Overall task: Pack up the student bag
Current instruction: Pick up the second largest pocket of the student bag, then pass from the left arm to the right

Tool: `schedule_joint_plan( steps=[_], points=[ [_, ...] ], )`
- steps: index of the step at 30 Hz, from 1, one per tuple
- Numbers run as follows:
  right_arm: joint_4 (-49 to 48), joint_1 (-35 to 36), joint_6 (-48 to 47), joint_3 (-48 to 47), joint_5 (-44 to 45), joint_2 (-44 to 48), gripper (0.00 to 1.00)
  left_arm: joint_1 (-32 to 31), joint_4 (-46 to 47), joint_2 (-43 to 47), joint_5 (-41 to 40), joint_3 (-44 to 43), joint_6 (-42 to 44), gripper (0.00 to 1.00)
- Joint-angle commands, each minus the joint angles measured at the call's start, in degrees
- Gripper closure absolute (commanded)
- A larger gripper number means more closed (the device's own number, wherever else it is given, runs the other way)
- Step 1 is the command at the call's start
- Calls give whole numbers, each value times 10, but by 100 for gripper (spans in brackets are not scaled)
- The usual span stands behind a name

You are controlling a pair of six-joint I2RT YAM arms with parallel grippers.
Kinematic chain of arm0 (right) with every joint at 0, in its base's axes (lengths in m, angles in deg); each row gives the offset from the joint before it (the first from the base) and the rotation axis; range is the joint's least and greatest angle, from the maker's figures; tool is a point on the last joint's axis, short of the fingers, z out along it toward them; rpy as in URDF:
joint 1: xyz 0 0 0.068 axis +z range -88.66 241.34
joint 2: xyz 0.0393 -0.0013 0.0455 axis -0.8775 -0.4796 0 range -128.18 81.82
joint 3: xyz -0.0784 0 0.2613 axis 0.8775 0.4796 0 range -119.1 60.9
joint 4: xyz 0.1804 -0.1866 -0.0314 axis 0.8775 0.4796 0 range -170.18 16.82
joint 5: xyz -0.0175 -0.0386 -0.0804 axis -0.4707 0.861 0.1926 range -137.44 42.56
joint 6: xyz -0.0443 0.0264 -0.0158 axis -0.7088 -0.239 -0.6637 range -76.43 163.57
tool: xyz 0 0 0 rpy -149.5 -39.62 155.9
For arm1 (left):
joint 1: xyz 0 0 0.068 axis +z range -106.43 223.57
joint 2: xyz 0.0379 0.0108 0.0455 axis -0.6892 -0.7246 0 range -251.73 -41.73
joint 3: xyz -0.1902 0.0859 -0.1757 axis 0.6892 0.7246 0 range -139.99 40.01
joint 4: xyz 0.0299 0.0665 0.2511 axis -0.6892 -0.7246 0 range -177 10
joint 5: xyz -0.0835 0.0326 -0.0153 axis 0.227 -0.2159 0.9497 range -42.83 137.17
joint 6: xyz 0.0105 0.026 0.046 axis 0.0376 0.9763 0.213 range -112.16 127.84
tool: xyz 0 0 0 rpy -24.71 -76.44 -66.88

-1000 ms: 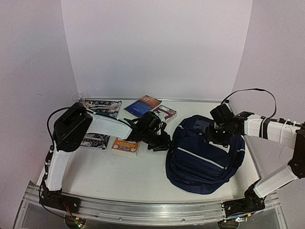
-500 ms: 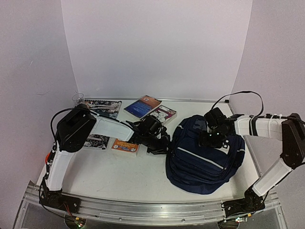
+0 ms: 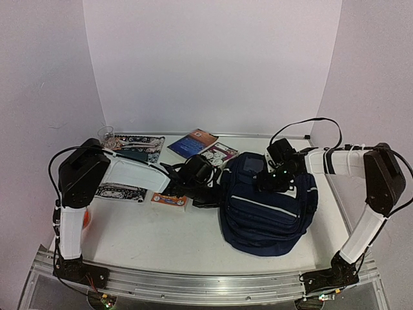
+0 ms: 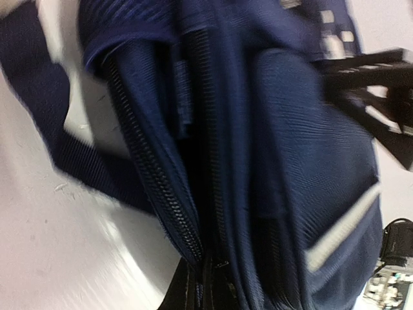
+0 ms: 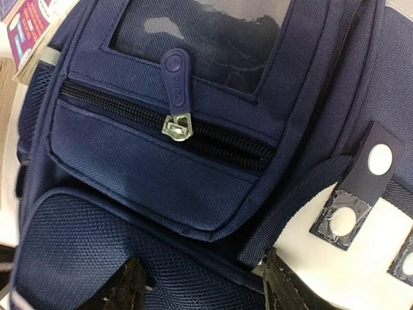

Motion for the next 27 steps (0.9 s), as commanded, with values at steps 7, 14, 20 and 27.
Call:
schedule_joint_plan(
  steps=[7, 14, 20, 27],
  points=[
    [32, 15, -48, -76, 9, 11, 36, -51, 77, 101, -13, 49, -8, 100],
    [115, 92, -14, -80, -1, 86, 28, -52, 143, 105, -10, 100, -66, 100],
    [153, 164, 44, -80, 9, 93, 26, -52, 183, 116, -9, 110, -87, 100],
    [164, 197, 64, -79, 18, 70, 23, -52, 212, 115, 7, 113, -108, 100]
  ],
)
